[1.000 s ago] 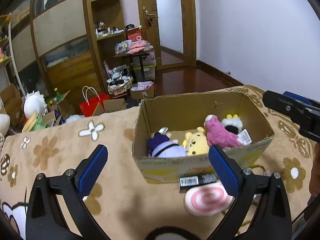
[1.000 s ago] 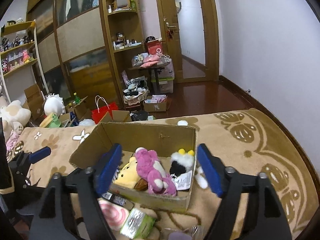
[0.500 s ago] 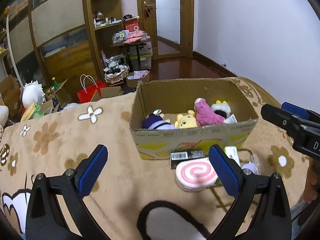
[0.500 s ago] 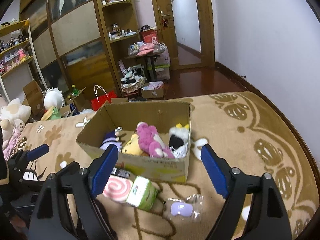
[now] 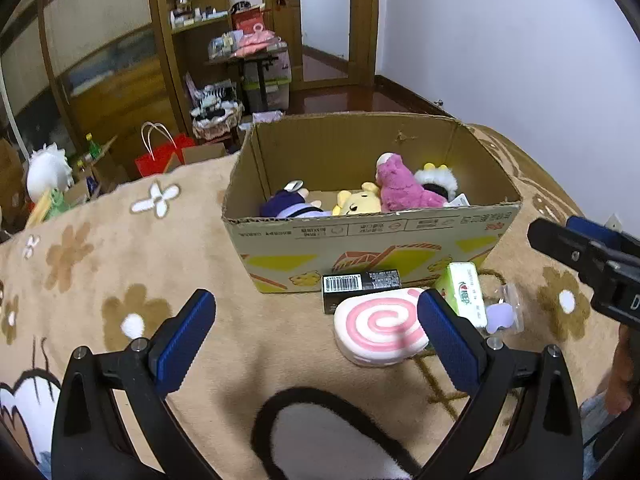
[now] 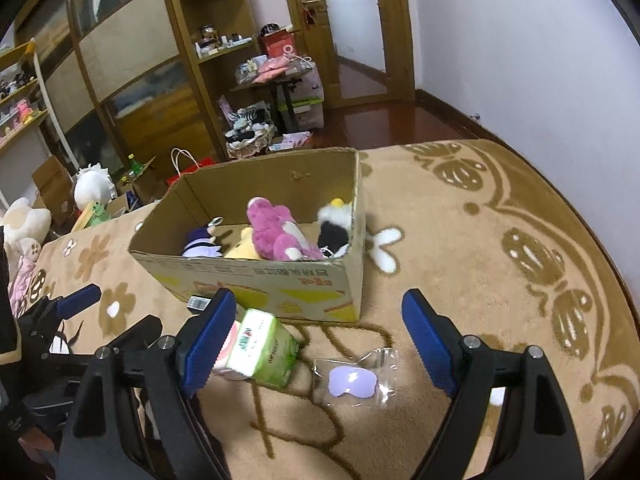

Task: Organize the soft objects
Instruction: 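Open both tools and move them back toward the items beside the box, then grasp the pink swirl cushion with the left tool while the right tool grasps the clear plastic bag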

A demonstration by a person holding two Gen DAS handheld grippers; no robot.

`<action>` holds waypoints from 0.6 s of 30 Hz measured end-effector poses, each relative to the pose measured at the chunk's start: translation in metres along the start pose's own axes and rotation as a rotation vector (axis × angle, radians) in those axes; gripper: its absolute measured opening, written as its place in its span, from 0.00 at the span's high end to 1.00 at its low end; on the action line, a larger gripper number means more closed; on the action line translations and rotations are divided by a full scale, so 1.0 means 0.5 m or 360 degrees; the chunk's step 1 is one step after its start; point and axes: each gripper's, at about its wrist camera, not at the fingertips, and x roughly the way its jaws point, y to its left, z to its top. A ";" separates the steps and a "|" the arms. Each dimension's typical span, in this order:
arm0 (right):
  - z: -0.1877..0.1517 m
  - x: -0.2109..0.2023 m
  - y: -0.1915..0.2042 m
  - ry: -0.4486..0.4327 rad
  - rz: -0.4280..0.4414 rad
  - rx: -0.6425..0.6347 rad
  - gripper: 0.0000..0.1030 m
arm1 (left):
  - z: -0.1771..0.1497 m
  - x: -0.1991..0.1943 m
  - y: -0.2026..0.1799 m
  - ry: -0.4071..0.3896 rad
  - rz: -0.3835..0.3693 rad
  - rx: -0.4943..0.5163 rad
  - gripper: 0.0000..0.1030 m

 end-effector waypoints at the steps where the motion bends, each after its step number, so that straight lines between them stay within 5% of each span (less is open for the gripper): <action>1: -0.001 0.004 -0.001 0.0008 -0.0004 0.0007 0.14 | 0.002 0.006 0.002 0.0011 -0.0011 -0.0012 0.03; 18: -0.040 0.109 -0.053 0.0263 -0.0047 0.0189 0.14 | -0.012 0.088 -0.030 0.0198 -0.0196 0.0068 0.03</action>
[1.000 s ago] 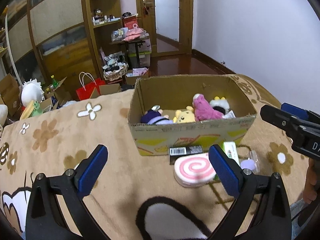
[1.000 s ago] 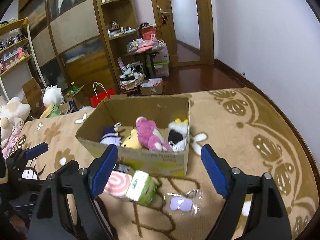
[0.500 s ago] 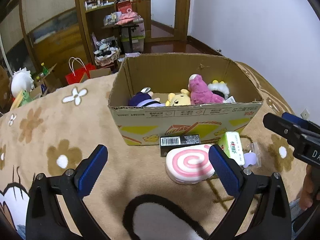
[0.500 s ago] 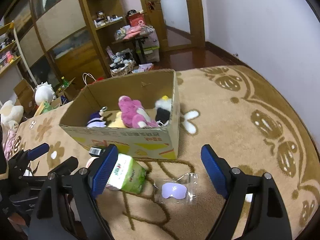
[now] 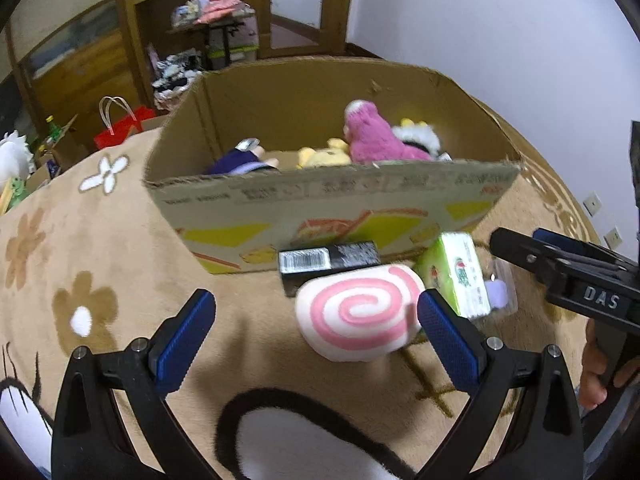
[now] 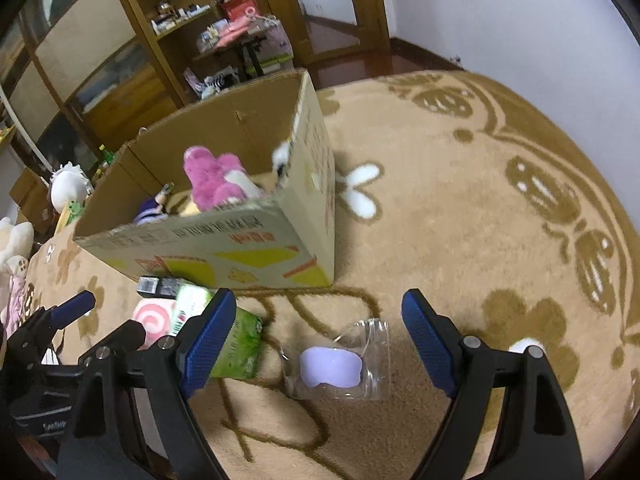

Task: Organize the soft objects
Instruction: 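Grasp the pink swirl cushion with the left tool while the right tool grasps the clear plastic bag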

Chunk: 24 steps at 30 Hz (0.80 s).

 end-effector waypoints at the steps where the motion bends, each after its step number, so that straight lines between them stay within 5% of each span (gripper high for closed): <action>1: -0.002 0.005 -0.001 0.0012 -0.0002 0.0003 0.14 | -0.001 0.003 -0.003 0.0011 -0.0014 0.0010 0.03; 24: -0.032 0.097 -0.022 0.0265 0.0070 0.0029 0.18 | -0.019 0.085 -0.031 0.0186 -0.0057 0.0079 0.08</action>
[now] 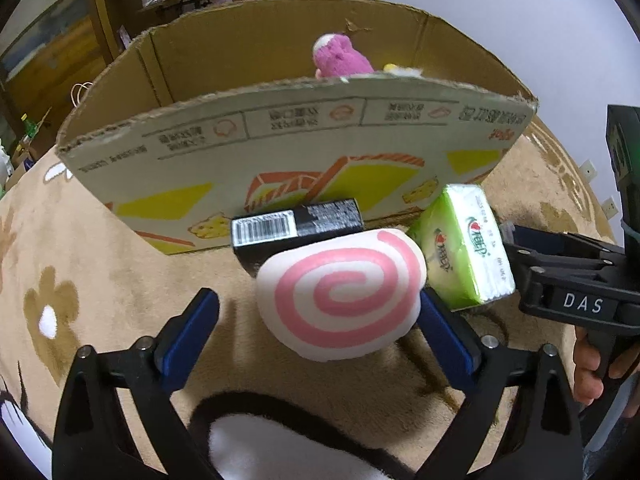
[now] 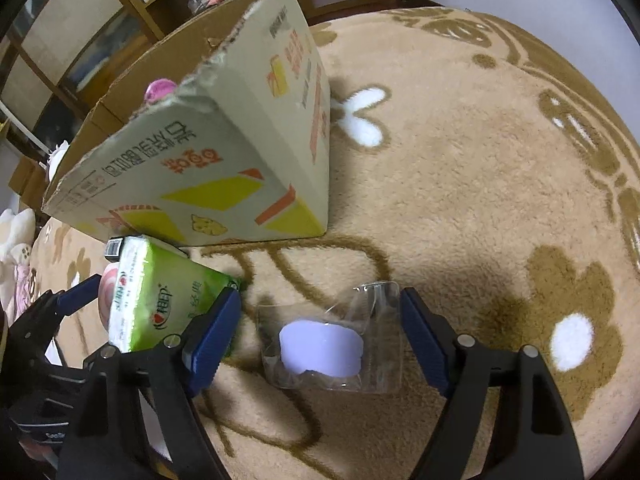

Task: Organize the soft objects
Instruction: 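Grasp the pink swirl cushion with the left tool while the right tool grasps the clear plastic bag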

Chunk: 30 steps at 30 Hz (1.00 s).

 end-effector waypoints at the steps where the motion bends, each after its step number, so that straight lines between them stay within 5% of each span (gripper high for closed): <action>1: -0.002 0.001 0.000 0.0003 -0.0007 -0.0012 0.18 | -0.001 0.002 -0.002 0.0004 0.0000 0.0004 0.09; 30: -0.045 0.018 0.062 0.0029 -0.0243 -0.0324 0.18 | -0.009 0.014 0.009 0.0036 -0.0009 -0.0068 0.15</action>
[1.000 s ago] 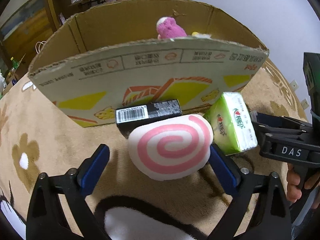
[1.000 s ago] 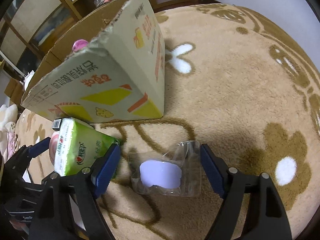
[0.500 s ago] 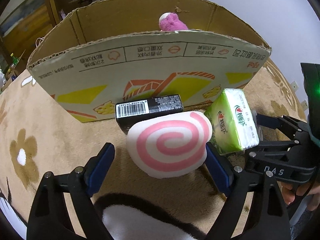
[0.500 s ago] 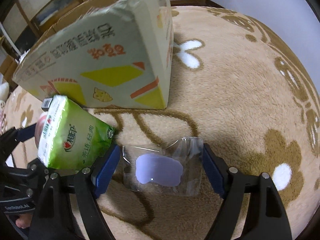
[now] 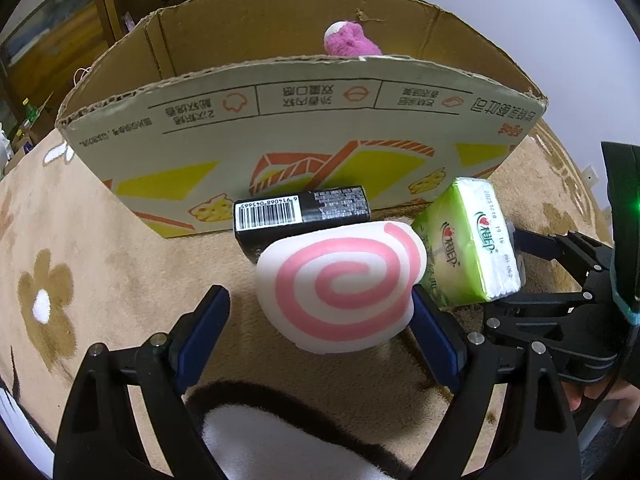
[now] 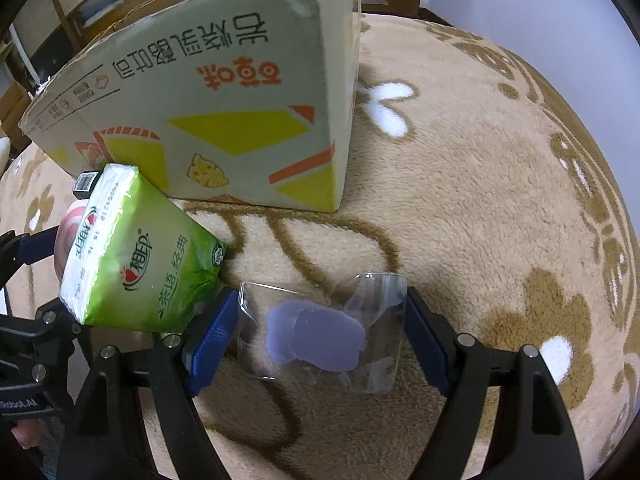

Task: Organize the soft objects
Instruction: 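Grasp the pink swirl cushion with the left tool while the right tool grasps the clear plastic bag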

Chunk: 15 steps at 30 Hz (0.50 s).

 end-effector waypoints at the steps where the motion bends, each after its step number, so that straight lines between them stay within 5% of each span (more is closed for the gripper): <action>1: -0.002 -0.002 0.001 -0.0005 -0.0005 -0.0004 0.18 | 0.000 0.001 0.001 0.0001 -0.0001 -0.0002 0.15; 13: -0.001 -0.012 -0.013 0.0025 0.0014 0.0015 0.21 | -0.004 -0.001 0.017 0.0016 -0.0022 -0.0043 0.15; 15: 0.000 -0.013 -0.015 0.0024 0.0015 0.0015 0.22 | -0.007 -0.005 0.019 0.0011 -0.0039 -0.0036 0.23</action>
